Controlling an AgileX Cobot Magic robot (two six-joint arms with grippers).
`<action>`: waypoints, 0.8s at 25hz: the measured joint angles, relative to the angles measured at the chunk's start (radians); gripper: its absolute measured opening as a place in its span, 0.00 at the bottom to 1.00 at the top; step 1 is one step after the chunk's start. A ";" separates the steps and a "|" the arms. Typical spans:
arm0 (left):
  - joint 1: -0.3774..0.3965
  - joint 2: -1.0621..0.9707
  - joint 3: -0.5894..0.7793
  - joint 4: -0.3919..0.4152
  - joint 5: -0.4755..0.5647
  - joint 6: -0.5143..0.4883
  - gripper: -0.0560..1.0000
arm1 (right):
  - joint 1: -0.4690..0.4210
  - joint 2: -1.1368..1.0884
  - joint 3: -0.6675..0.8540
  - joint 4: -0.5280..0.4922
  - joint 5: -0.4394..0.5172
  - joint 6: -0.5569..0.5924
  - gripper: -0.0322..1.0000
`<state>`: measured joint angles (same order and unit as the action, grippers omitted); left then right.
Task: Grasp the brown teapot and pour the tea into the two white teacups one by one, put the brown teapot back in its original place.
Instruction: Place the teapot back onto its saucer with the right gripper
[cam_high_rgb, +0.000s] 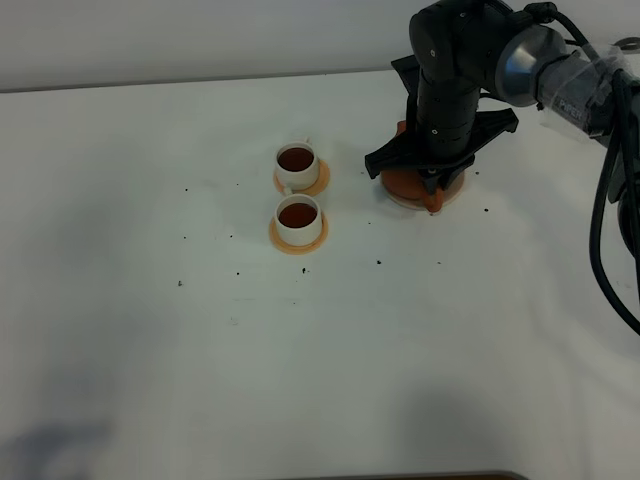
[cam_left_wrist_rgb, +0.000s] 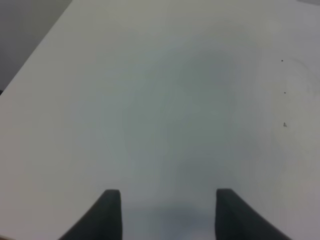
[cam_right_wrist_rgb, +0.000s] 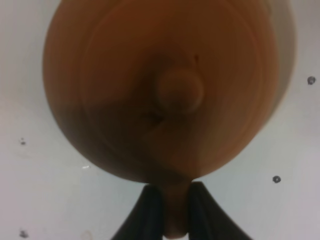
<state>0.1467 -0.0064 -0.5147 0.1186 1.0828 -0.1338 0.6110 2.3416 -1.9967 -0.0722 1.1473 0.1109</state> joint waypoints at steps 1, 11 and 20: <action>0.000 0.000 0.000 0.000 0.000 0.000 0.46 | 0.000 0.001 0.000 0.000 0.000 0.000 0.12; 0.000 0.000 0.000 0.000 0.000 0.000 0.46 | 0.000 0.002 0.000 -0.039 0.004 0.000 0.14; 0.000 0.000 0.000 0.000 0.000 0.000 0.46 | 0.000 -0.057 0.000 -0.055 0.061 -0.003 0.39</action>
<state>0.1467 -0.0064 -0.5147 0.1186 1.0828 -0.1338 0.6110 2.2842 -1.9969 -0.1274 1.2081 0.1074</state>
